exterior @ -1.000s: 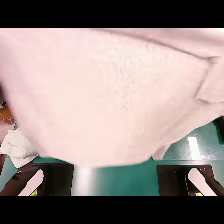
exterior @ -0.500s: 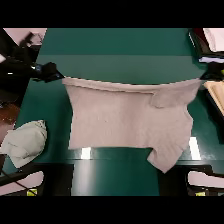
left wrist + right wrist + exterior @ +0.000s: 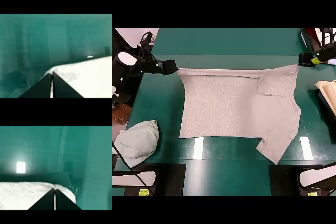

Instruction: Fold the shirts.

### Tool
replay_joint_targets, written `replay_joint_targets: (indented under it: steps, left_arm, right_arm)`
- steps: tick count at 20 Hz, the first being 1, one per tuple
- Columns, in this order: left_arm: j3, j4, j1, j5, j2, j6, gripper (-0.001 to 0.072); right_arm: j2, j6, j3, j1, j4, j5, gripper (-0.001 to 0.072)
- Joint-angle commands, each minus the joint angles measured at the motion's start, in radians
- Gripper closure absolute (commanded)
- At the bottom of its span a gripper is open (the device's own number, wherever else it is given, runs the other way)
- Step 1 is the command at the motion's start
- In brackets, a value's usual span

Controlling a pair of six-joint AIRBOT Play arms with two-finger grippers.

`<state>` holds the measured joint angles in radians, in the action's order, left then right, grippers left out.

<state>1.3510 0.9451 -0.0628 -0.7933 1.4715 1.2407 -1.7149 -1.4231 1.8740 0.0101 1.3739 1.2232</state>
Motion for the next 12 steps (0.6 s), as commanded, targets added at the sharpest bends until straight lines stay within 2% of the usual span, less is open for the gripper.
replay_joint_targets:
  steps: [1,5,12]
  left_arm:
    - [0.005,0.05,0.0,-0.06,0.008,-0.044,0.0685]
    - [-0.033,0.122,0.001,-0.201,0.008,-0.044,0.0685]
    - [-0.155,0.129,0.001,-0.143,0.008,-0.044,0.0684]
  right_arm:
    - [-0.018,0.01,0.019,0.003,0.018,0.052,0.0704]
    - [0.034,0.012,-0.141,0.002,0.018,0.089,0.0704]
    - [0.136,-0.002,-0.489,0.005,0.013,-0.034,0.0702]
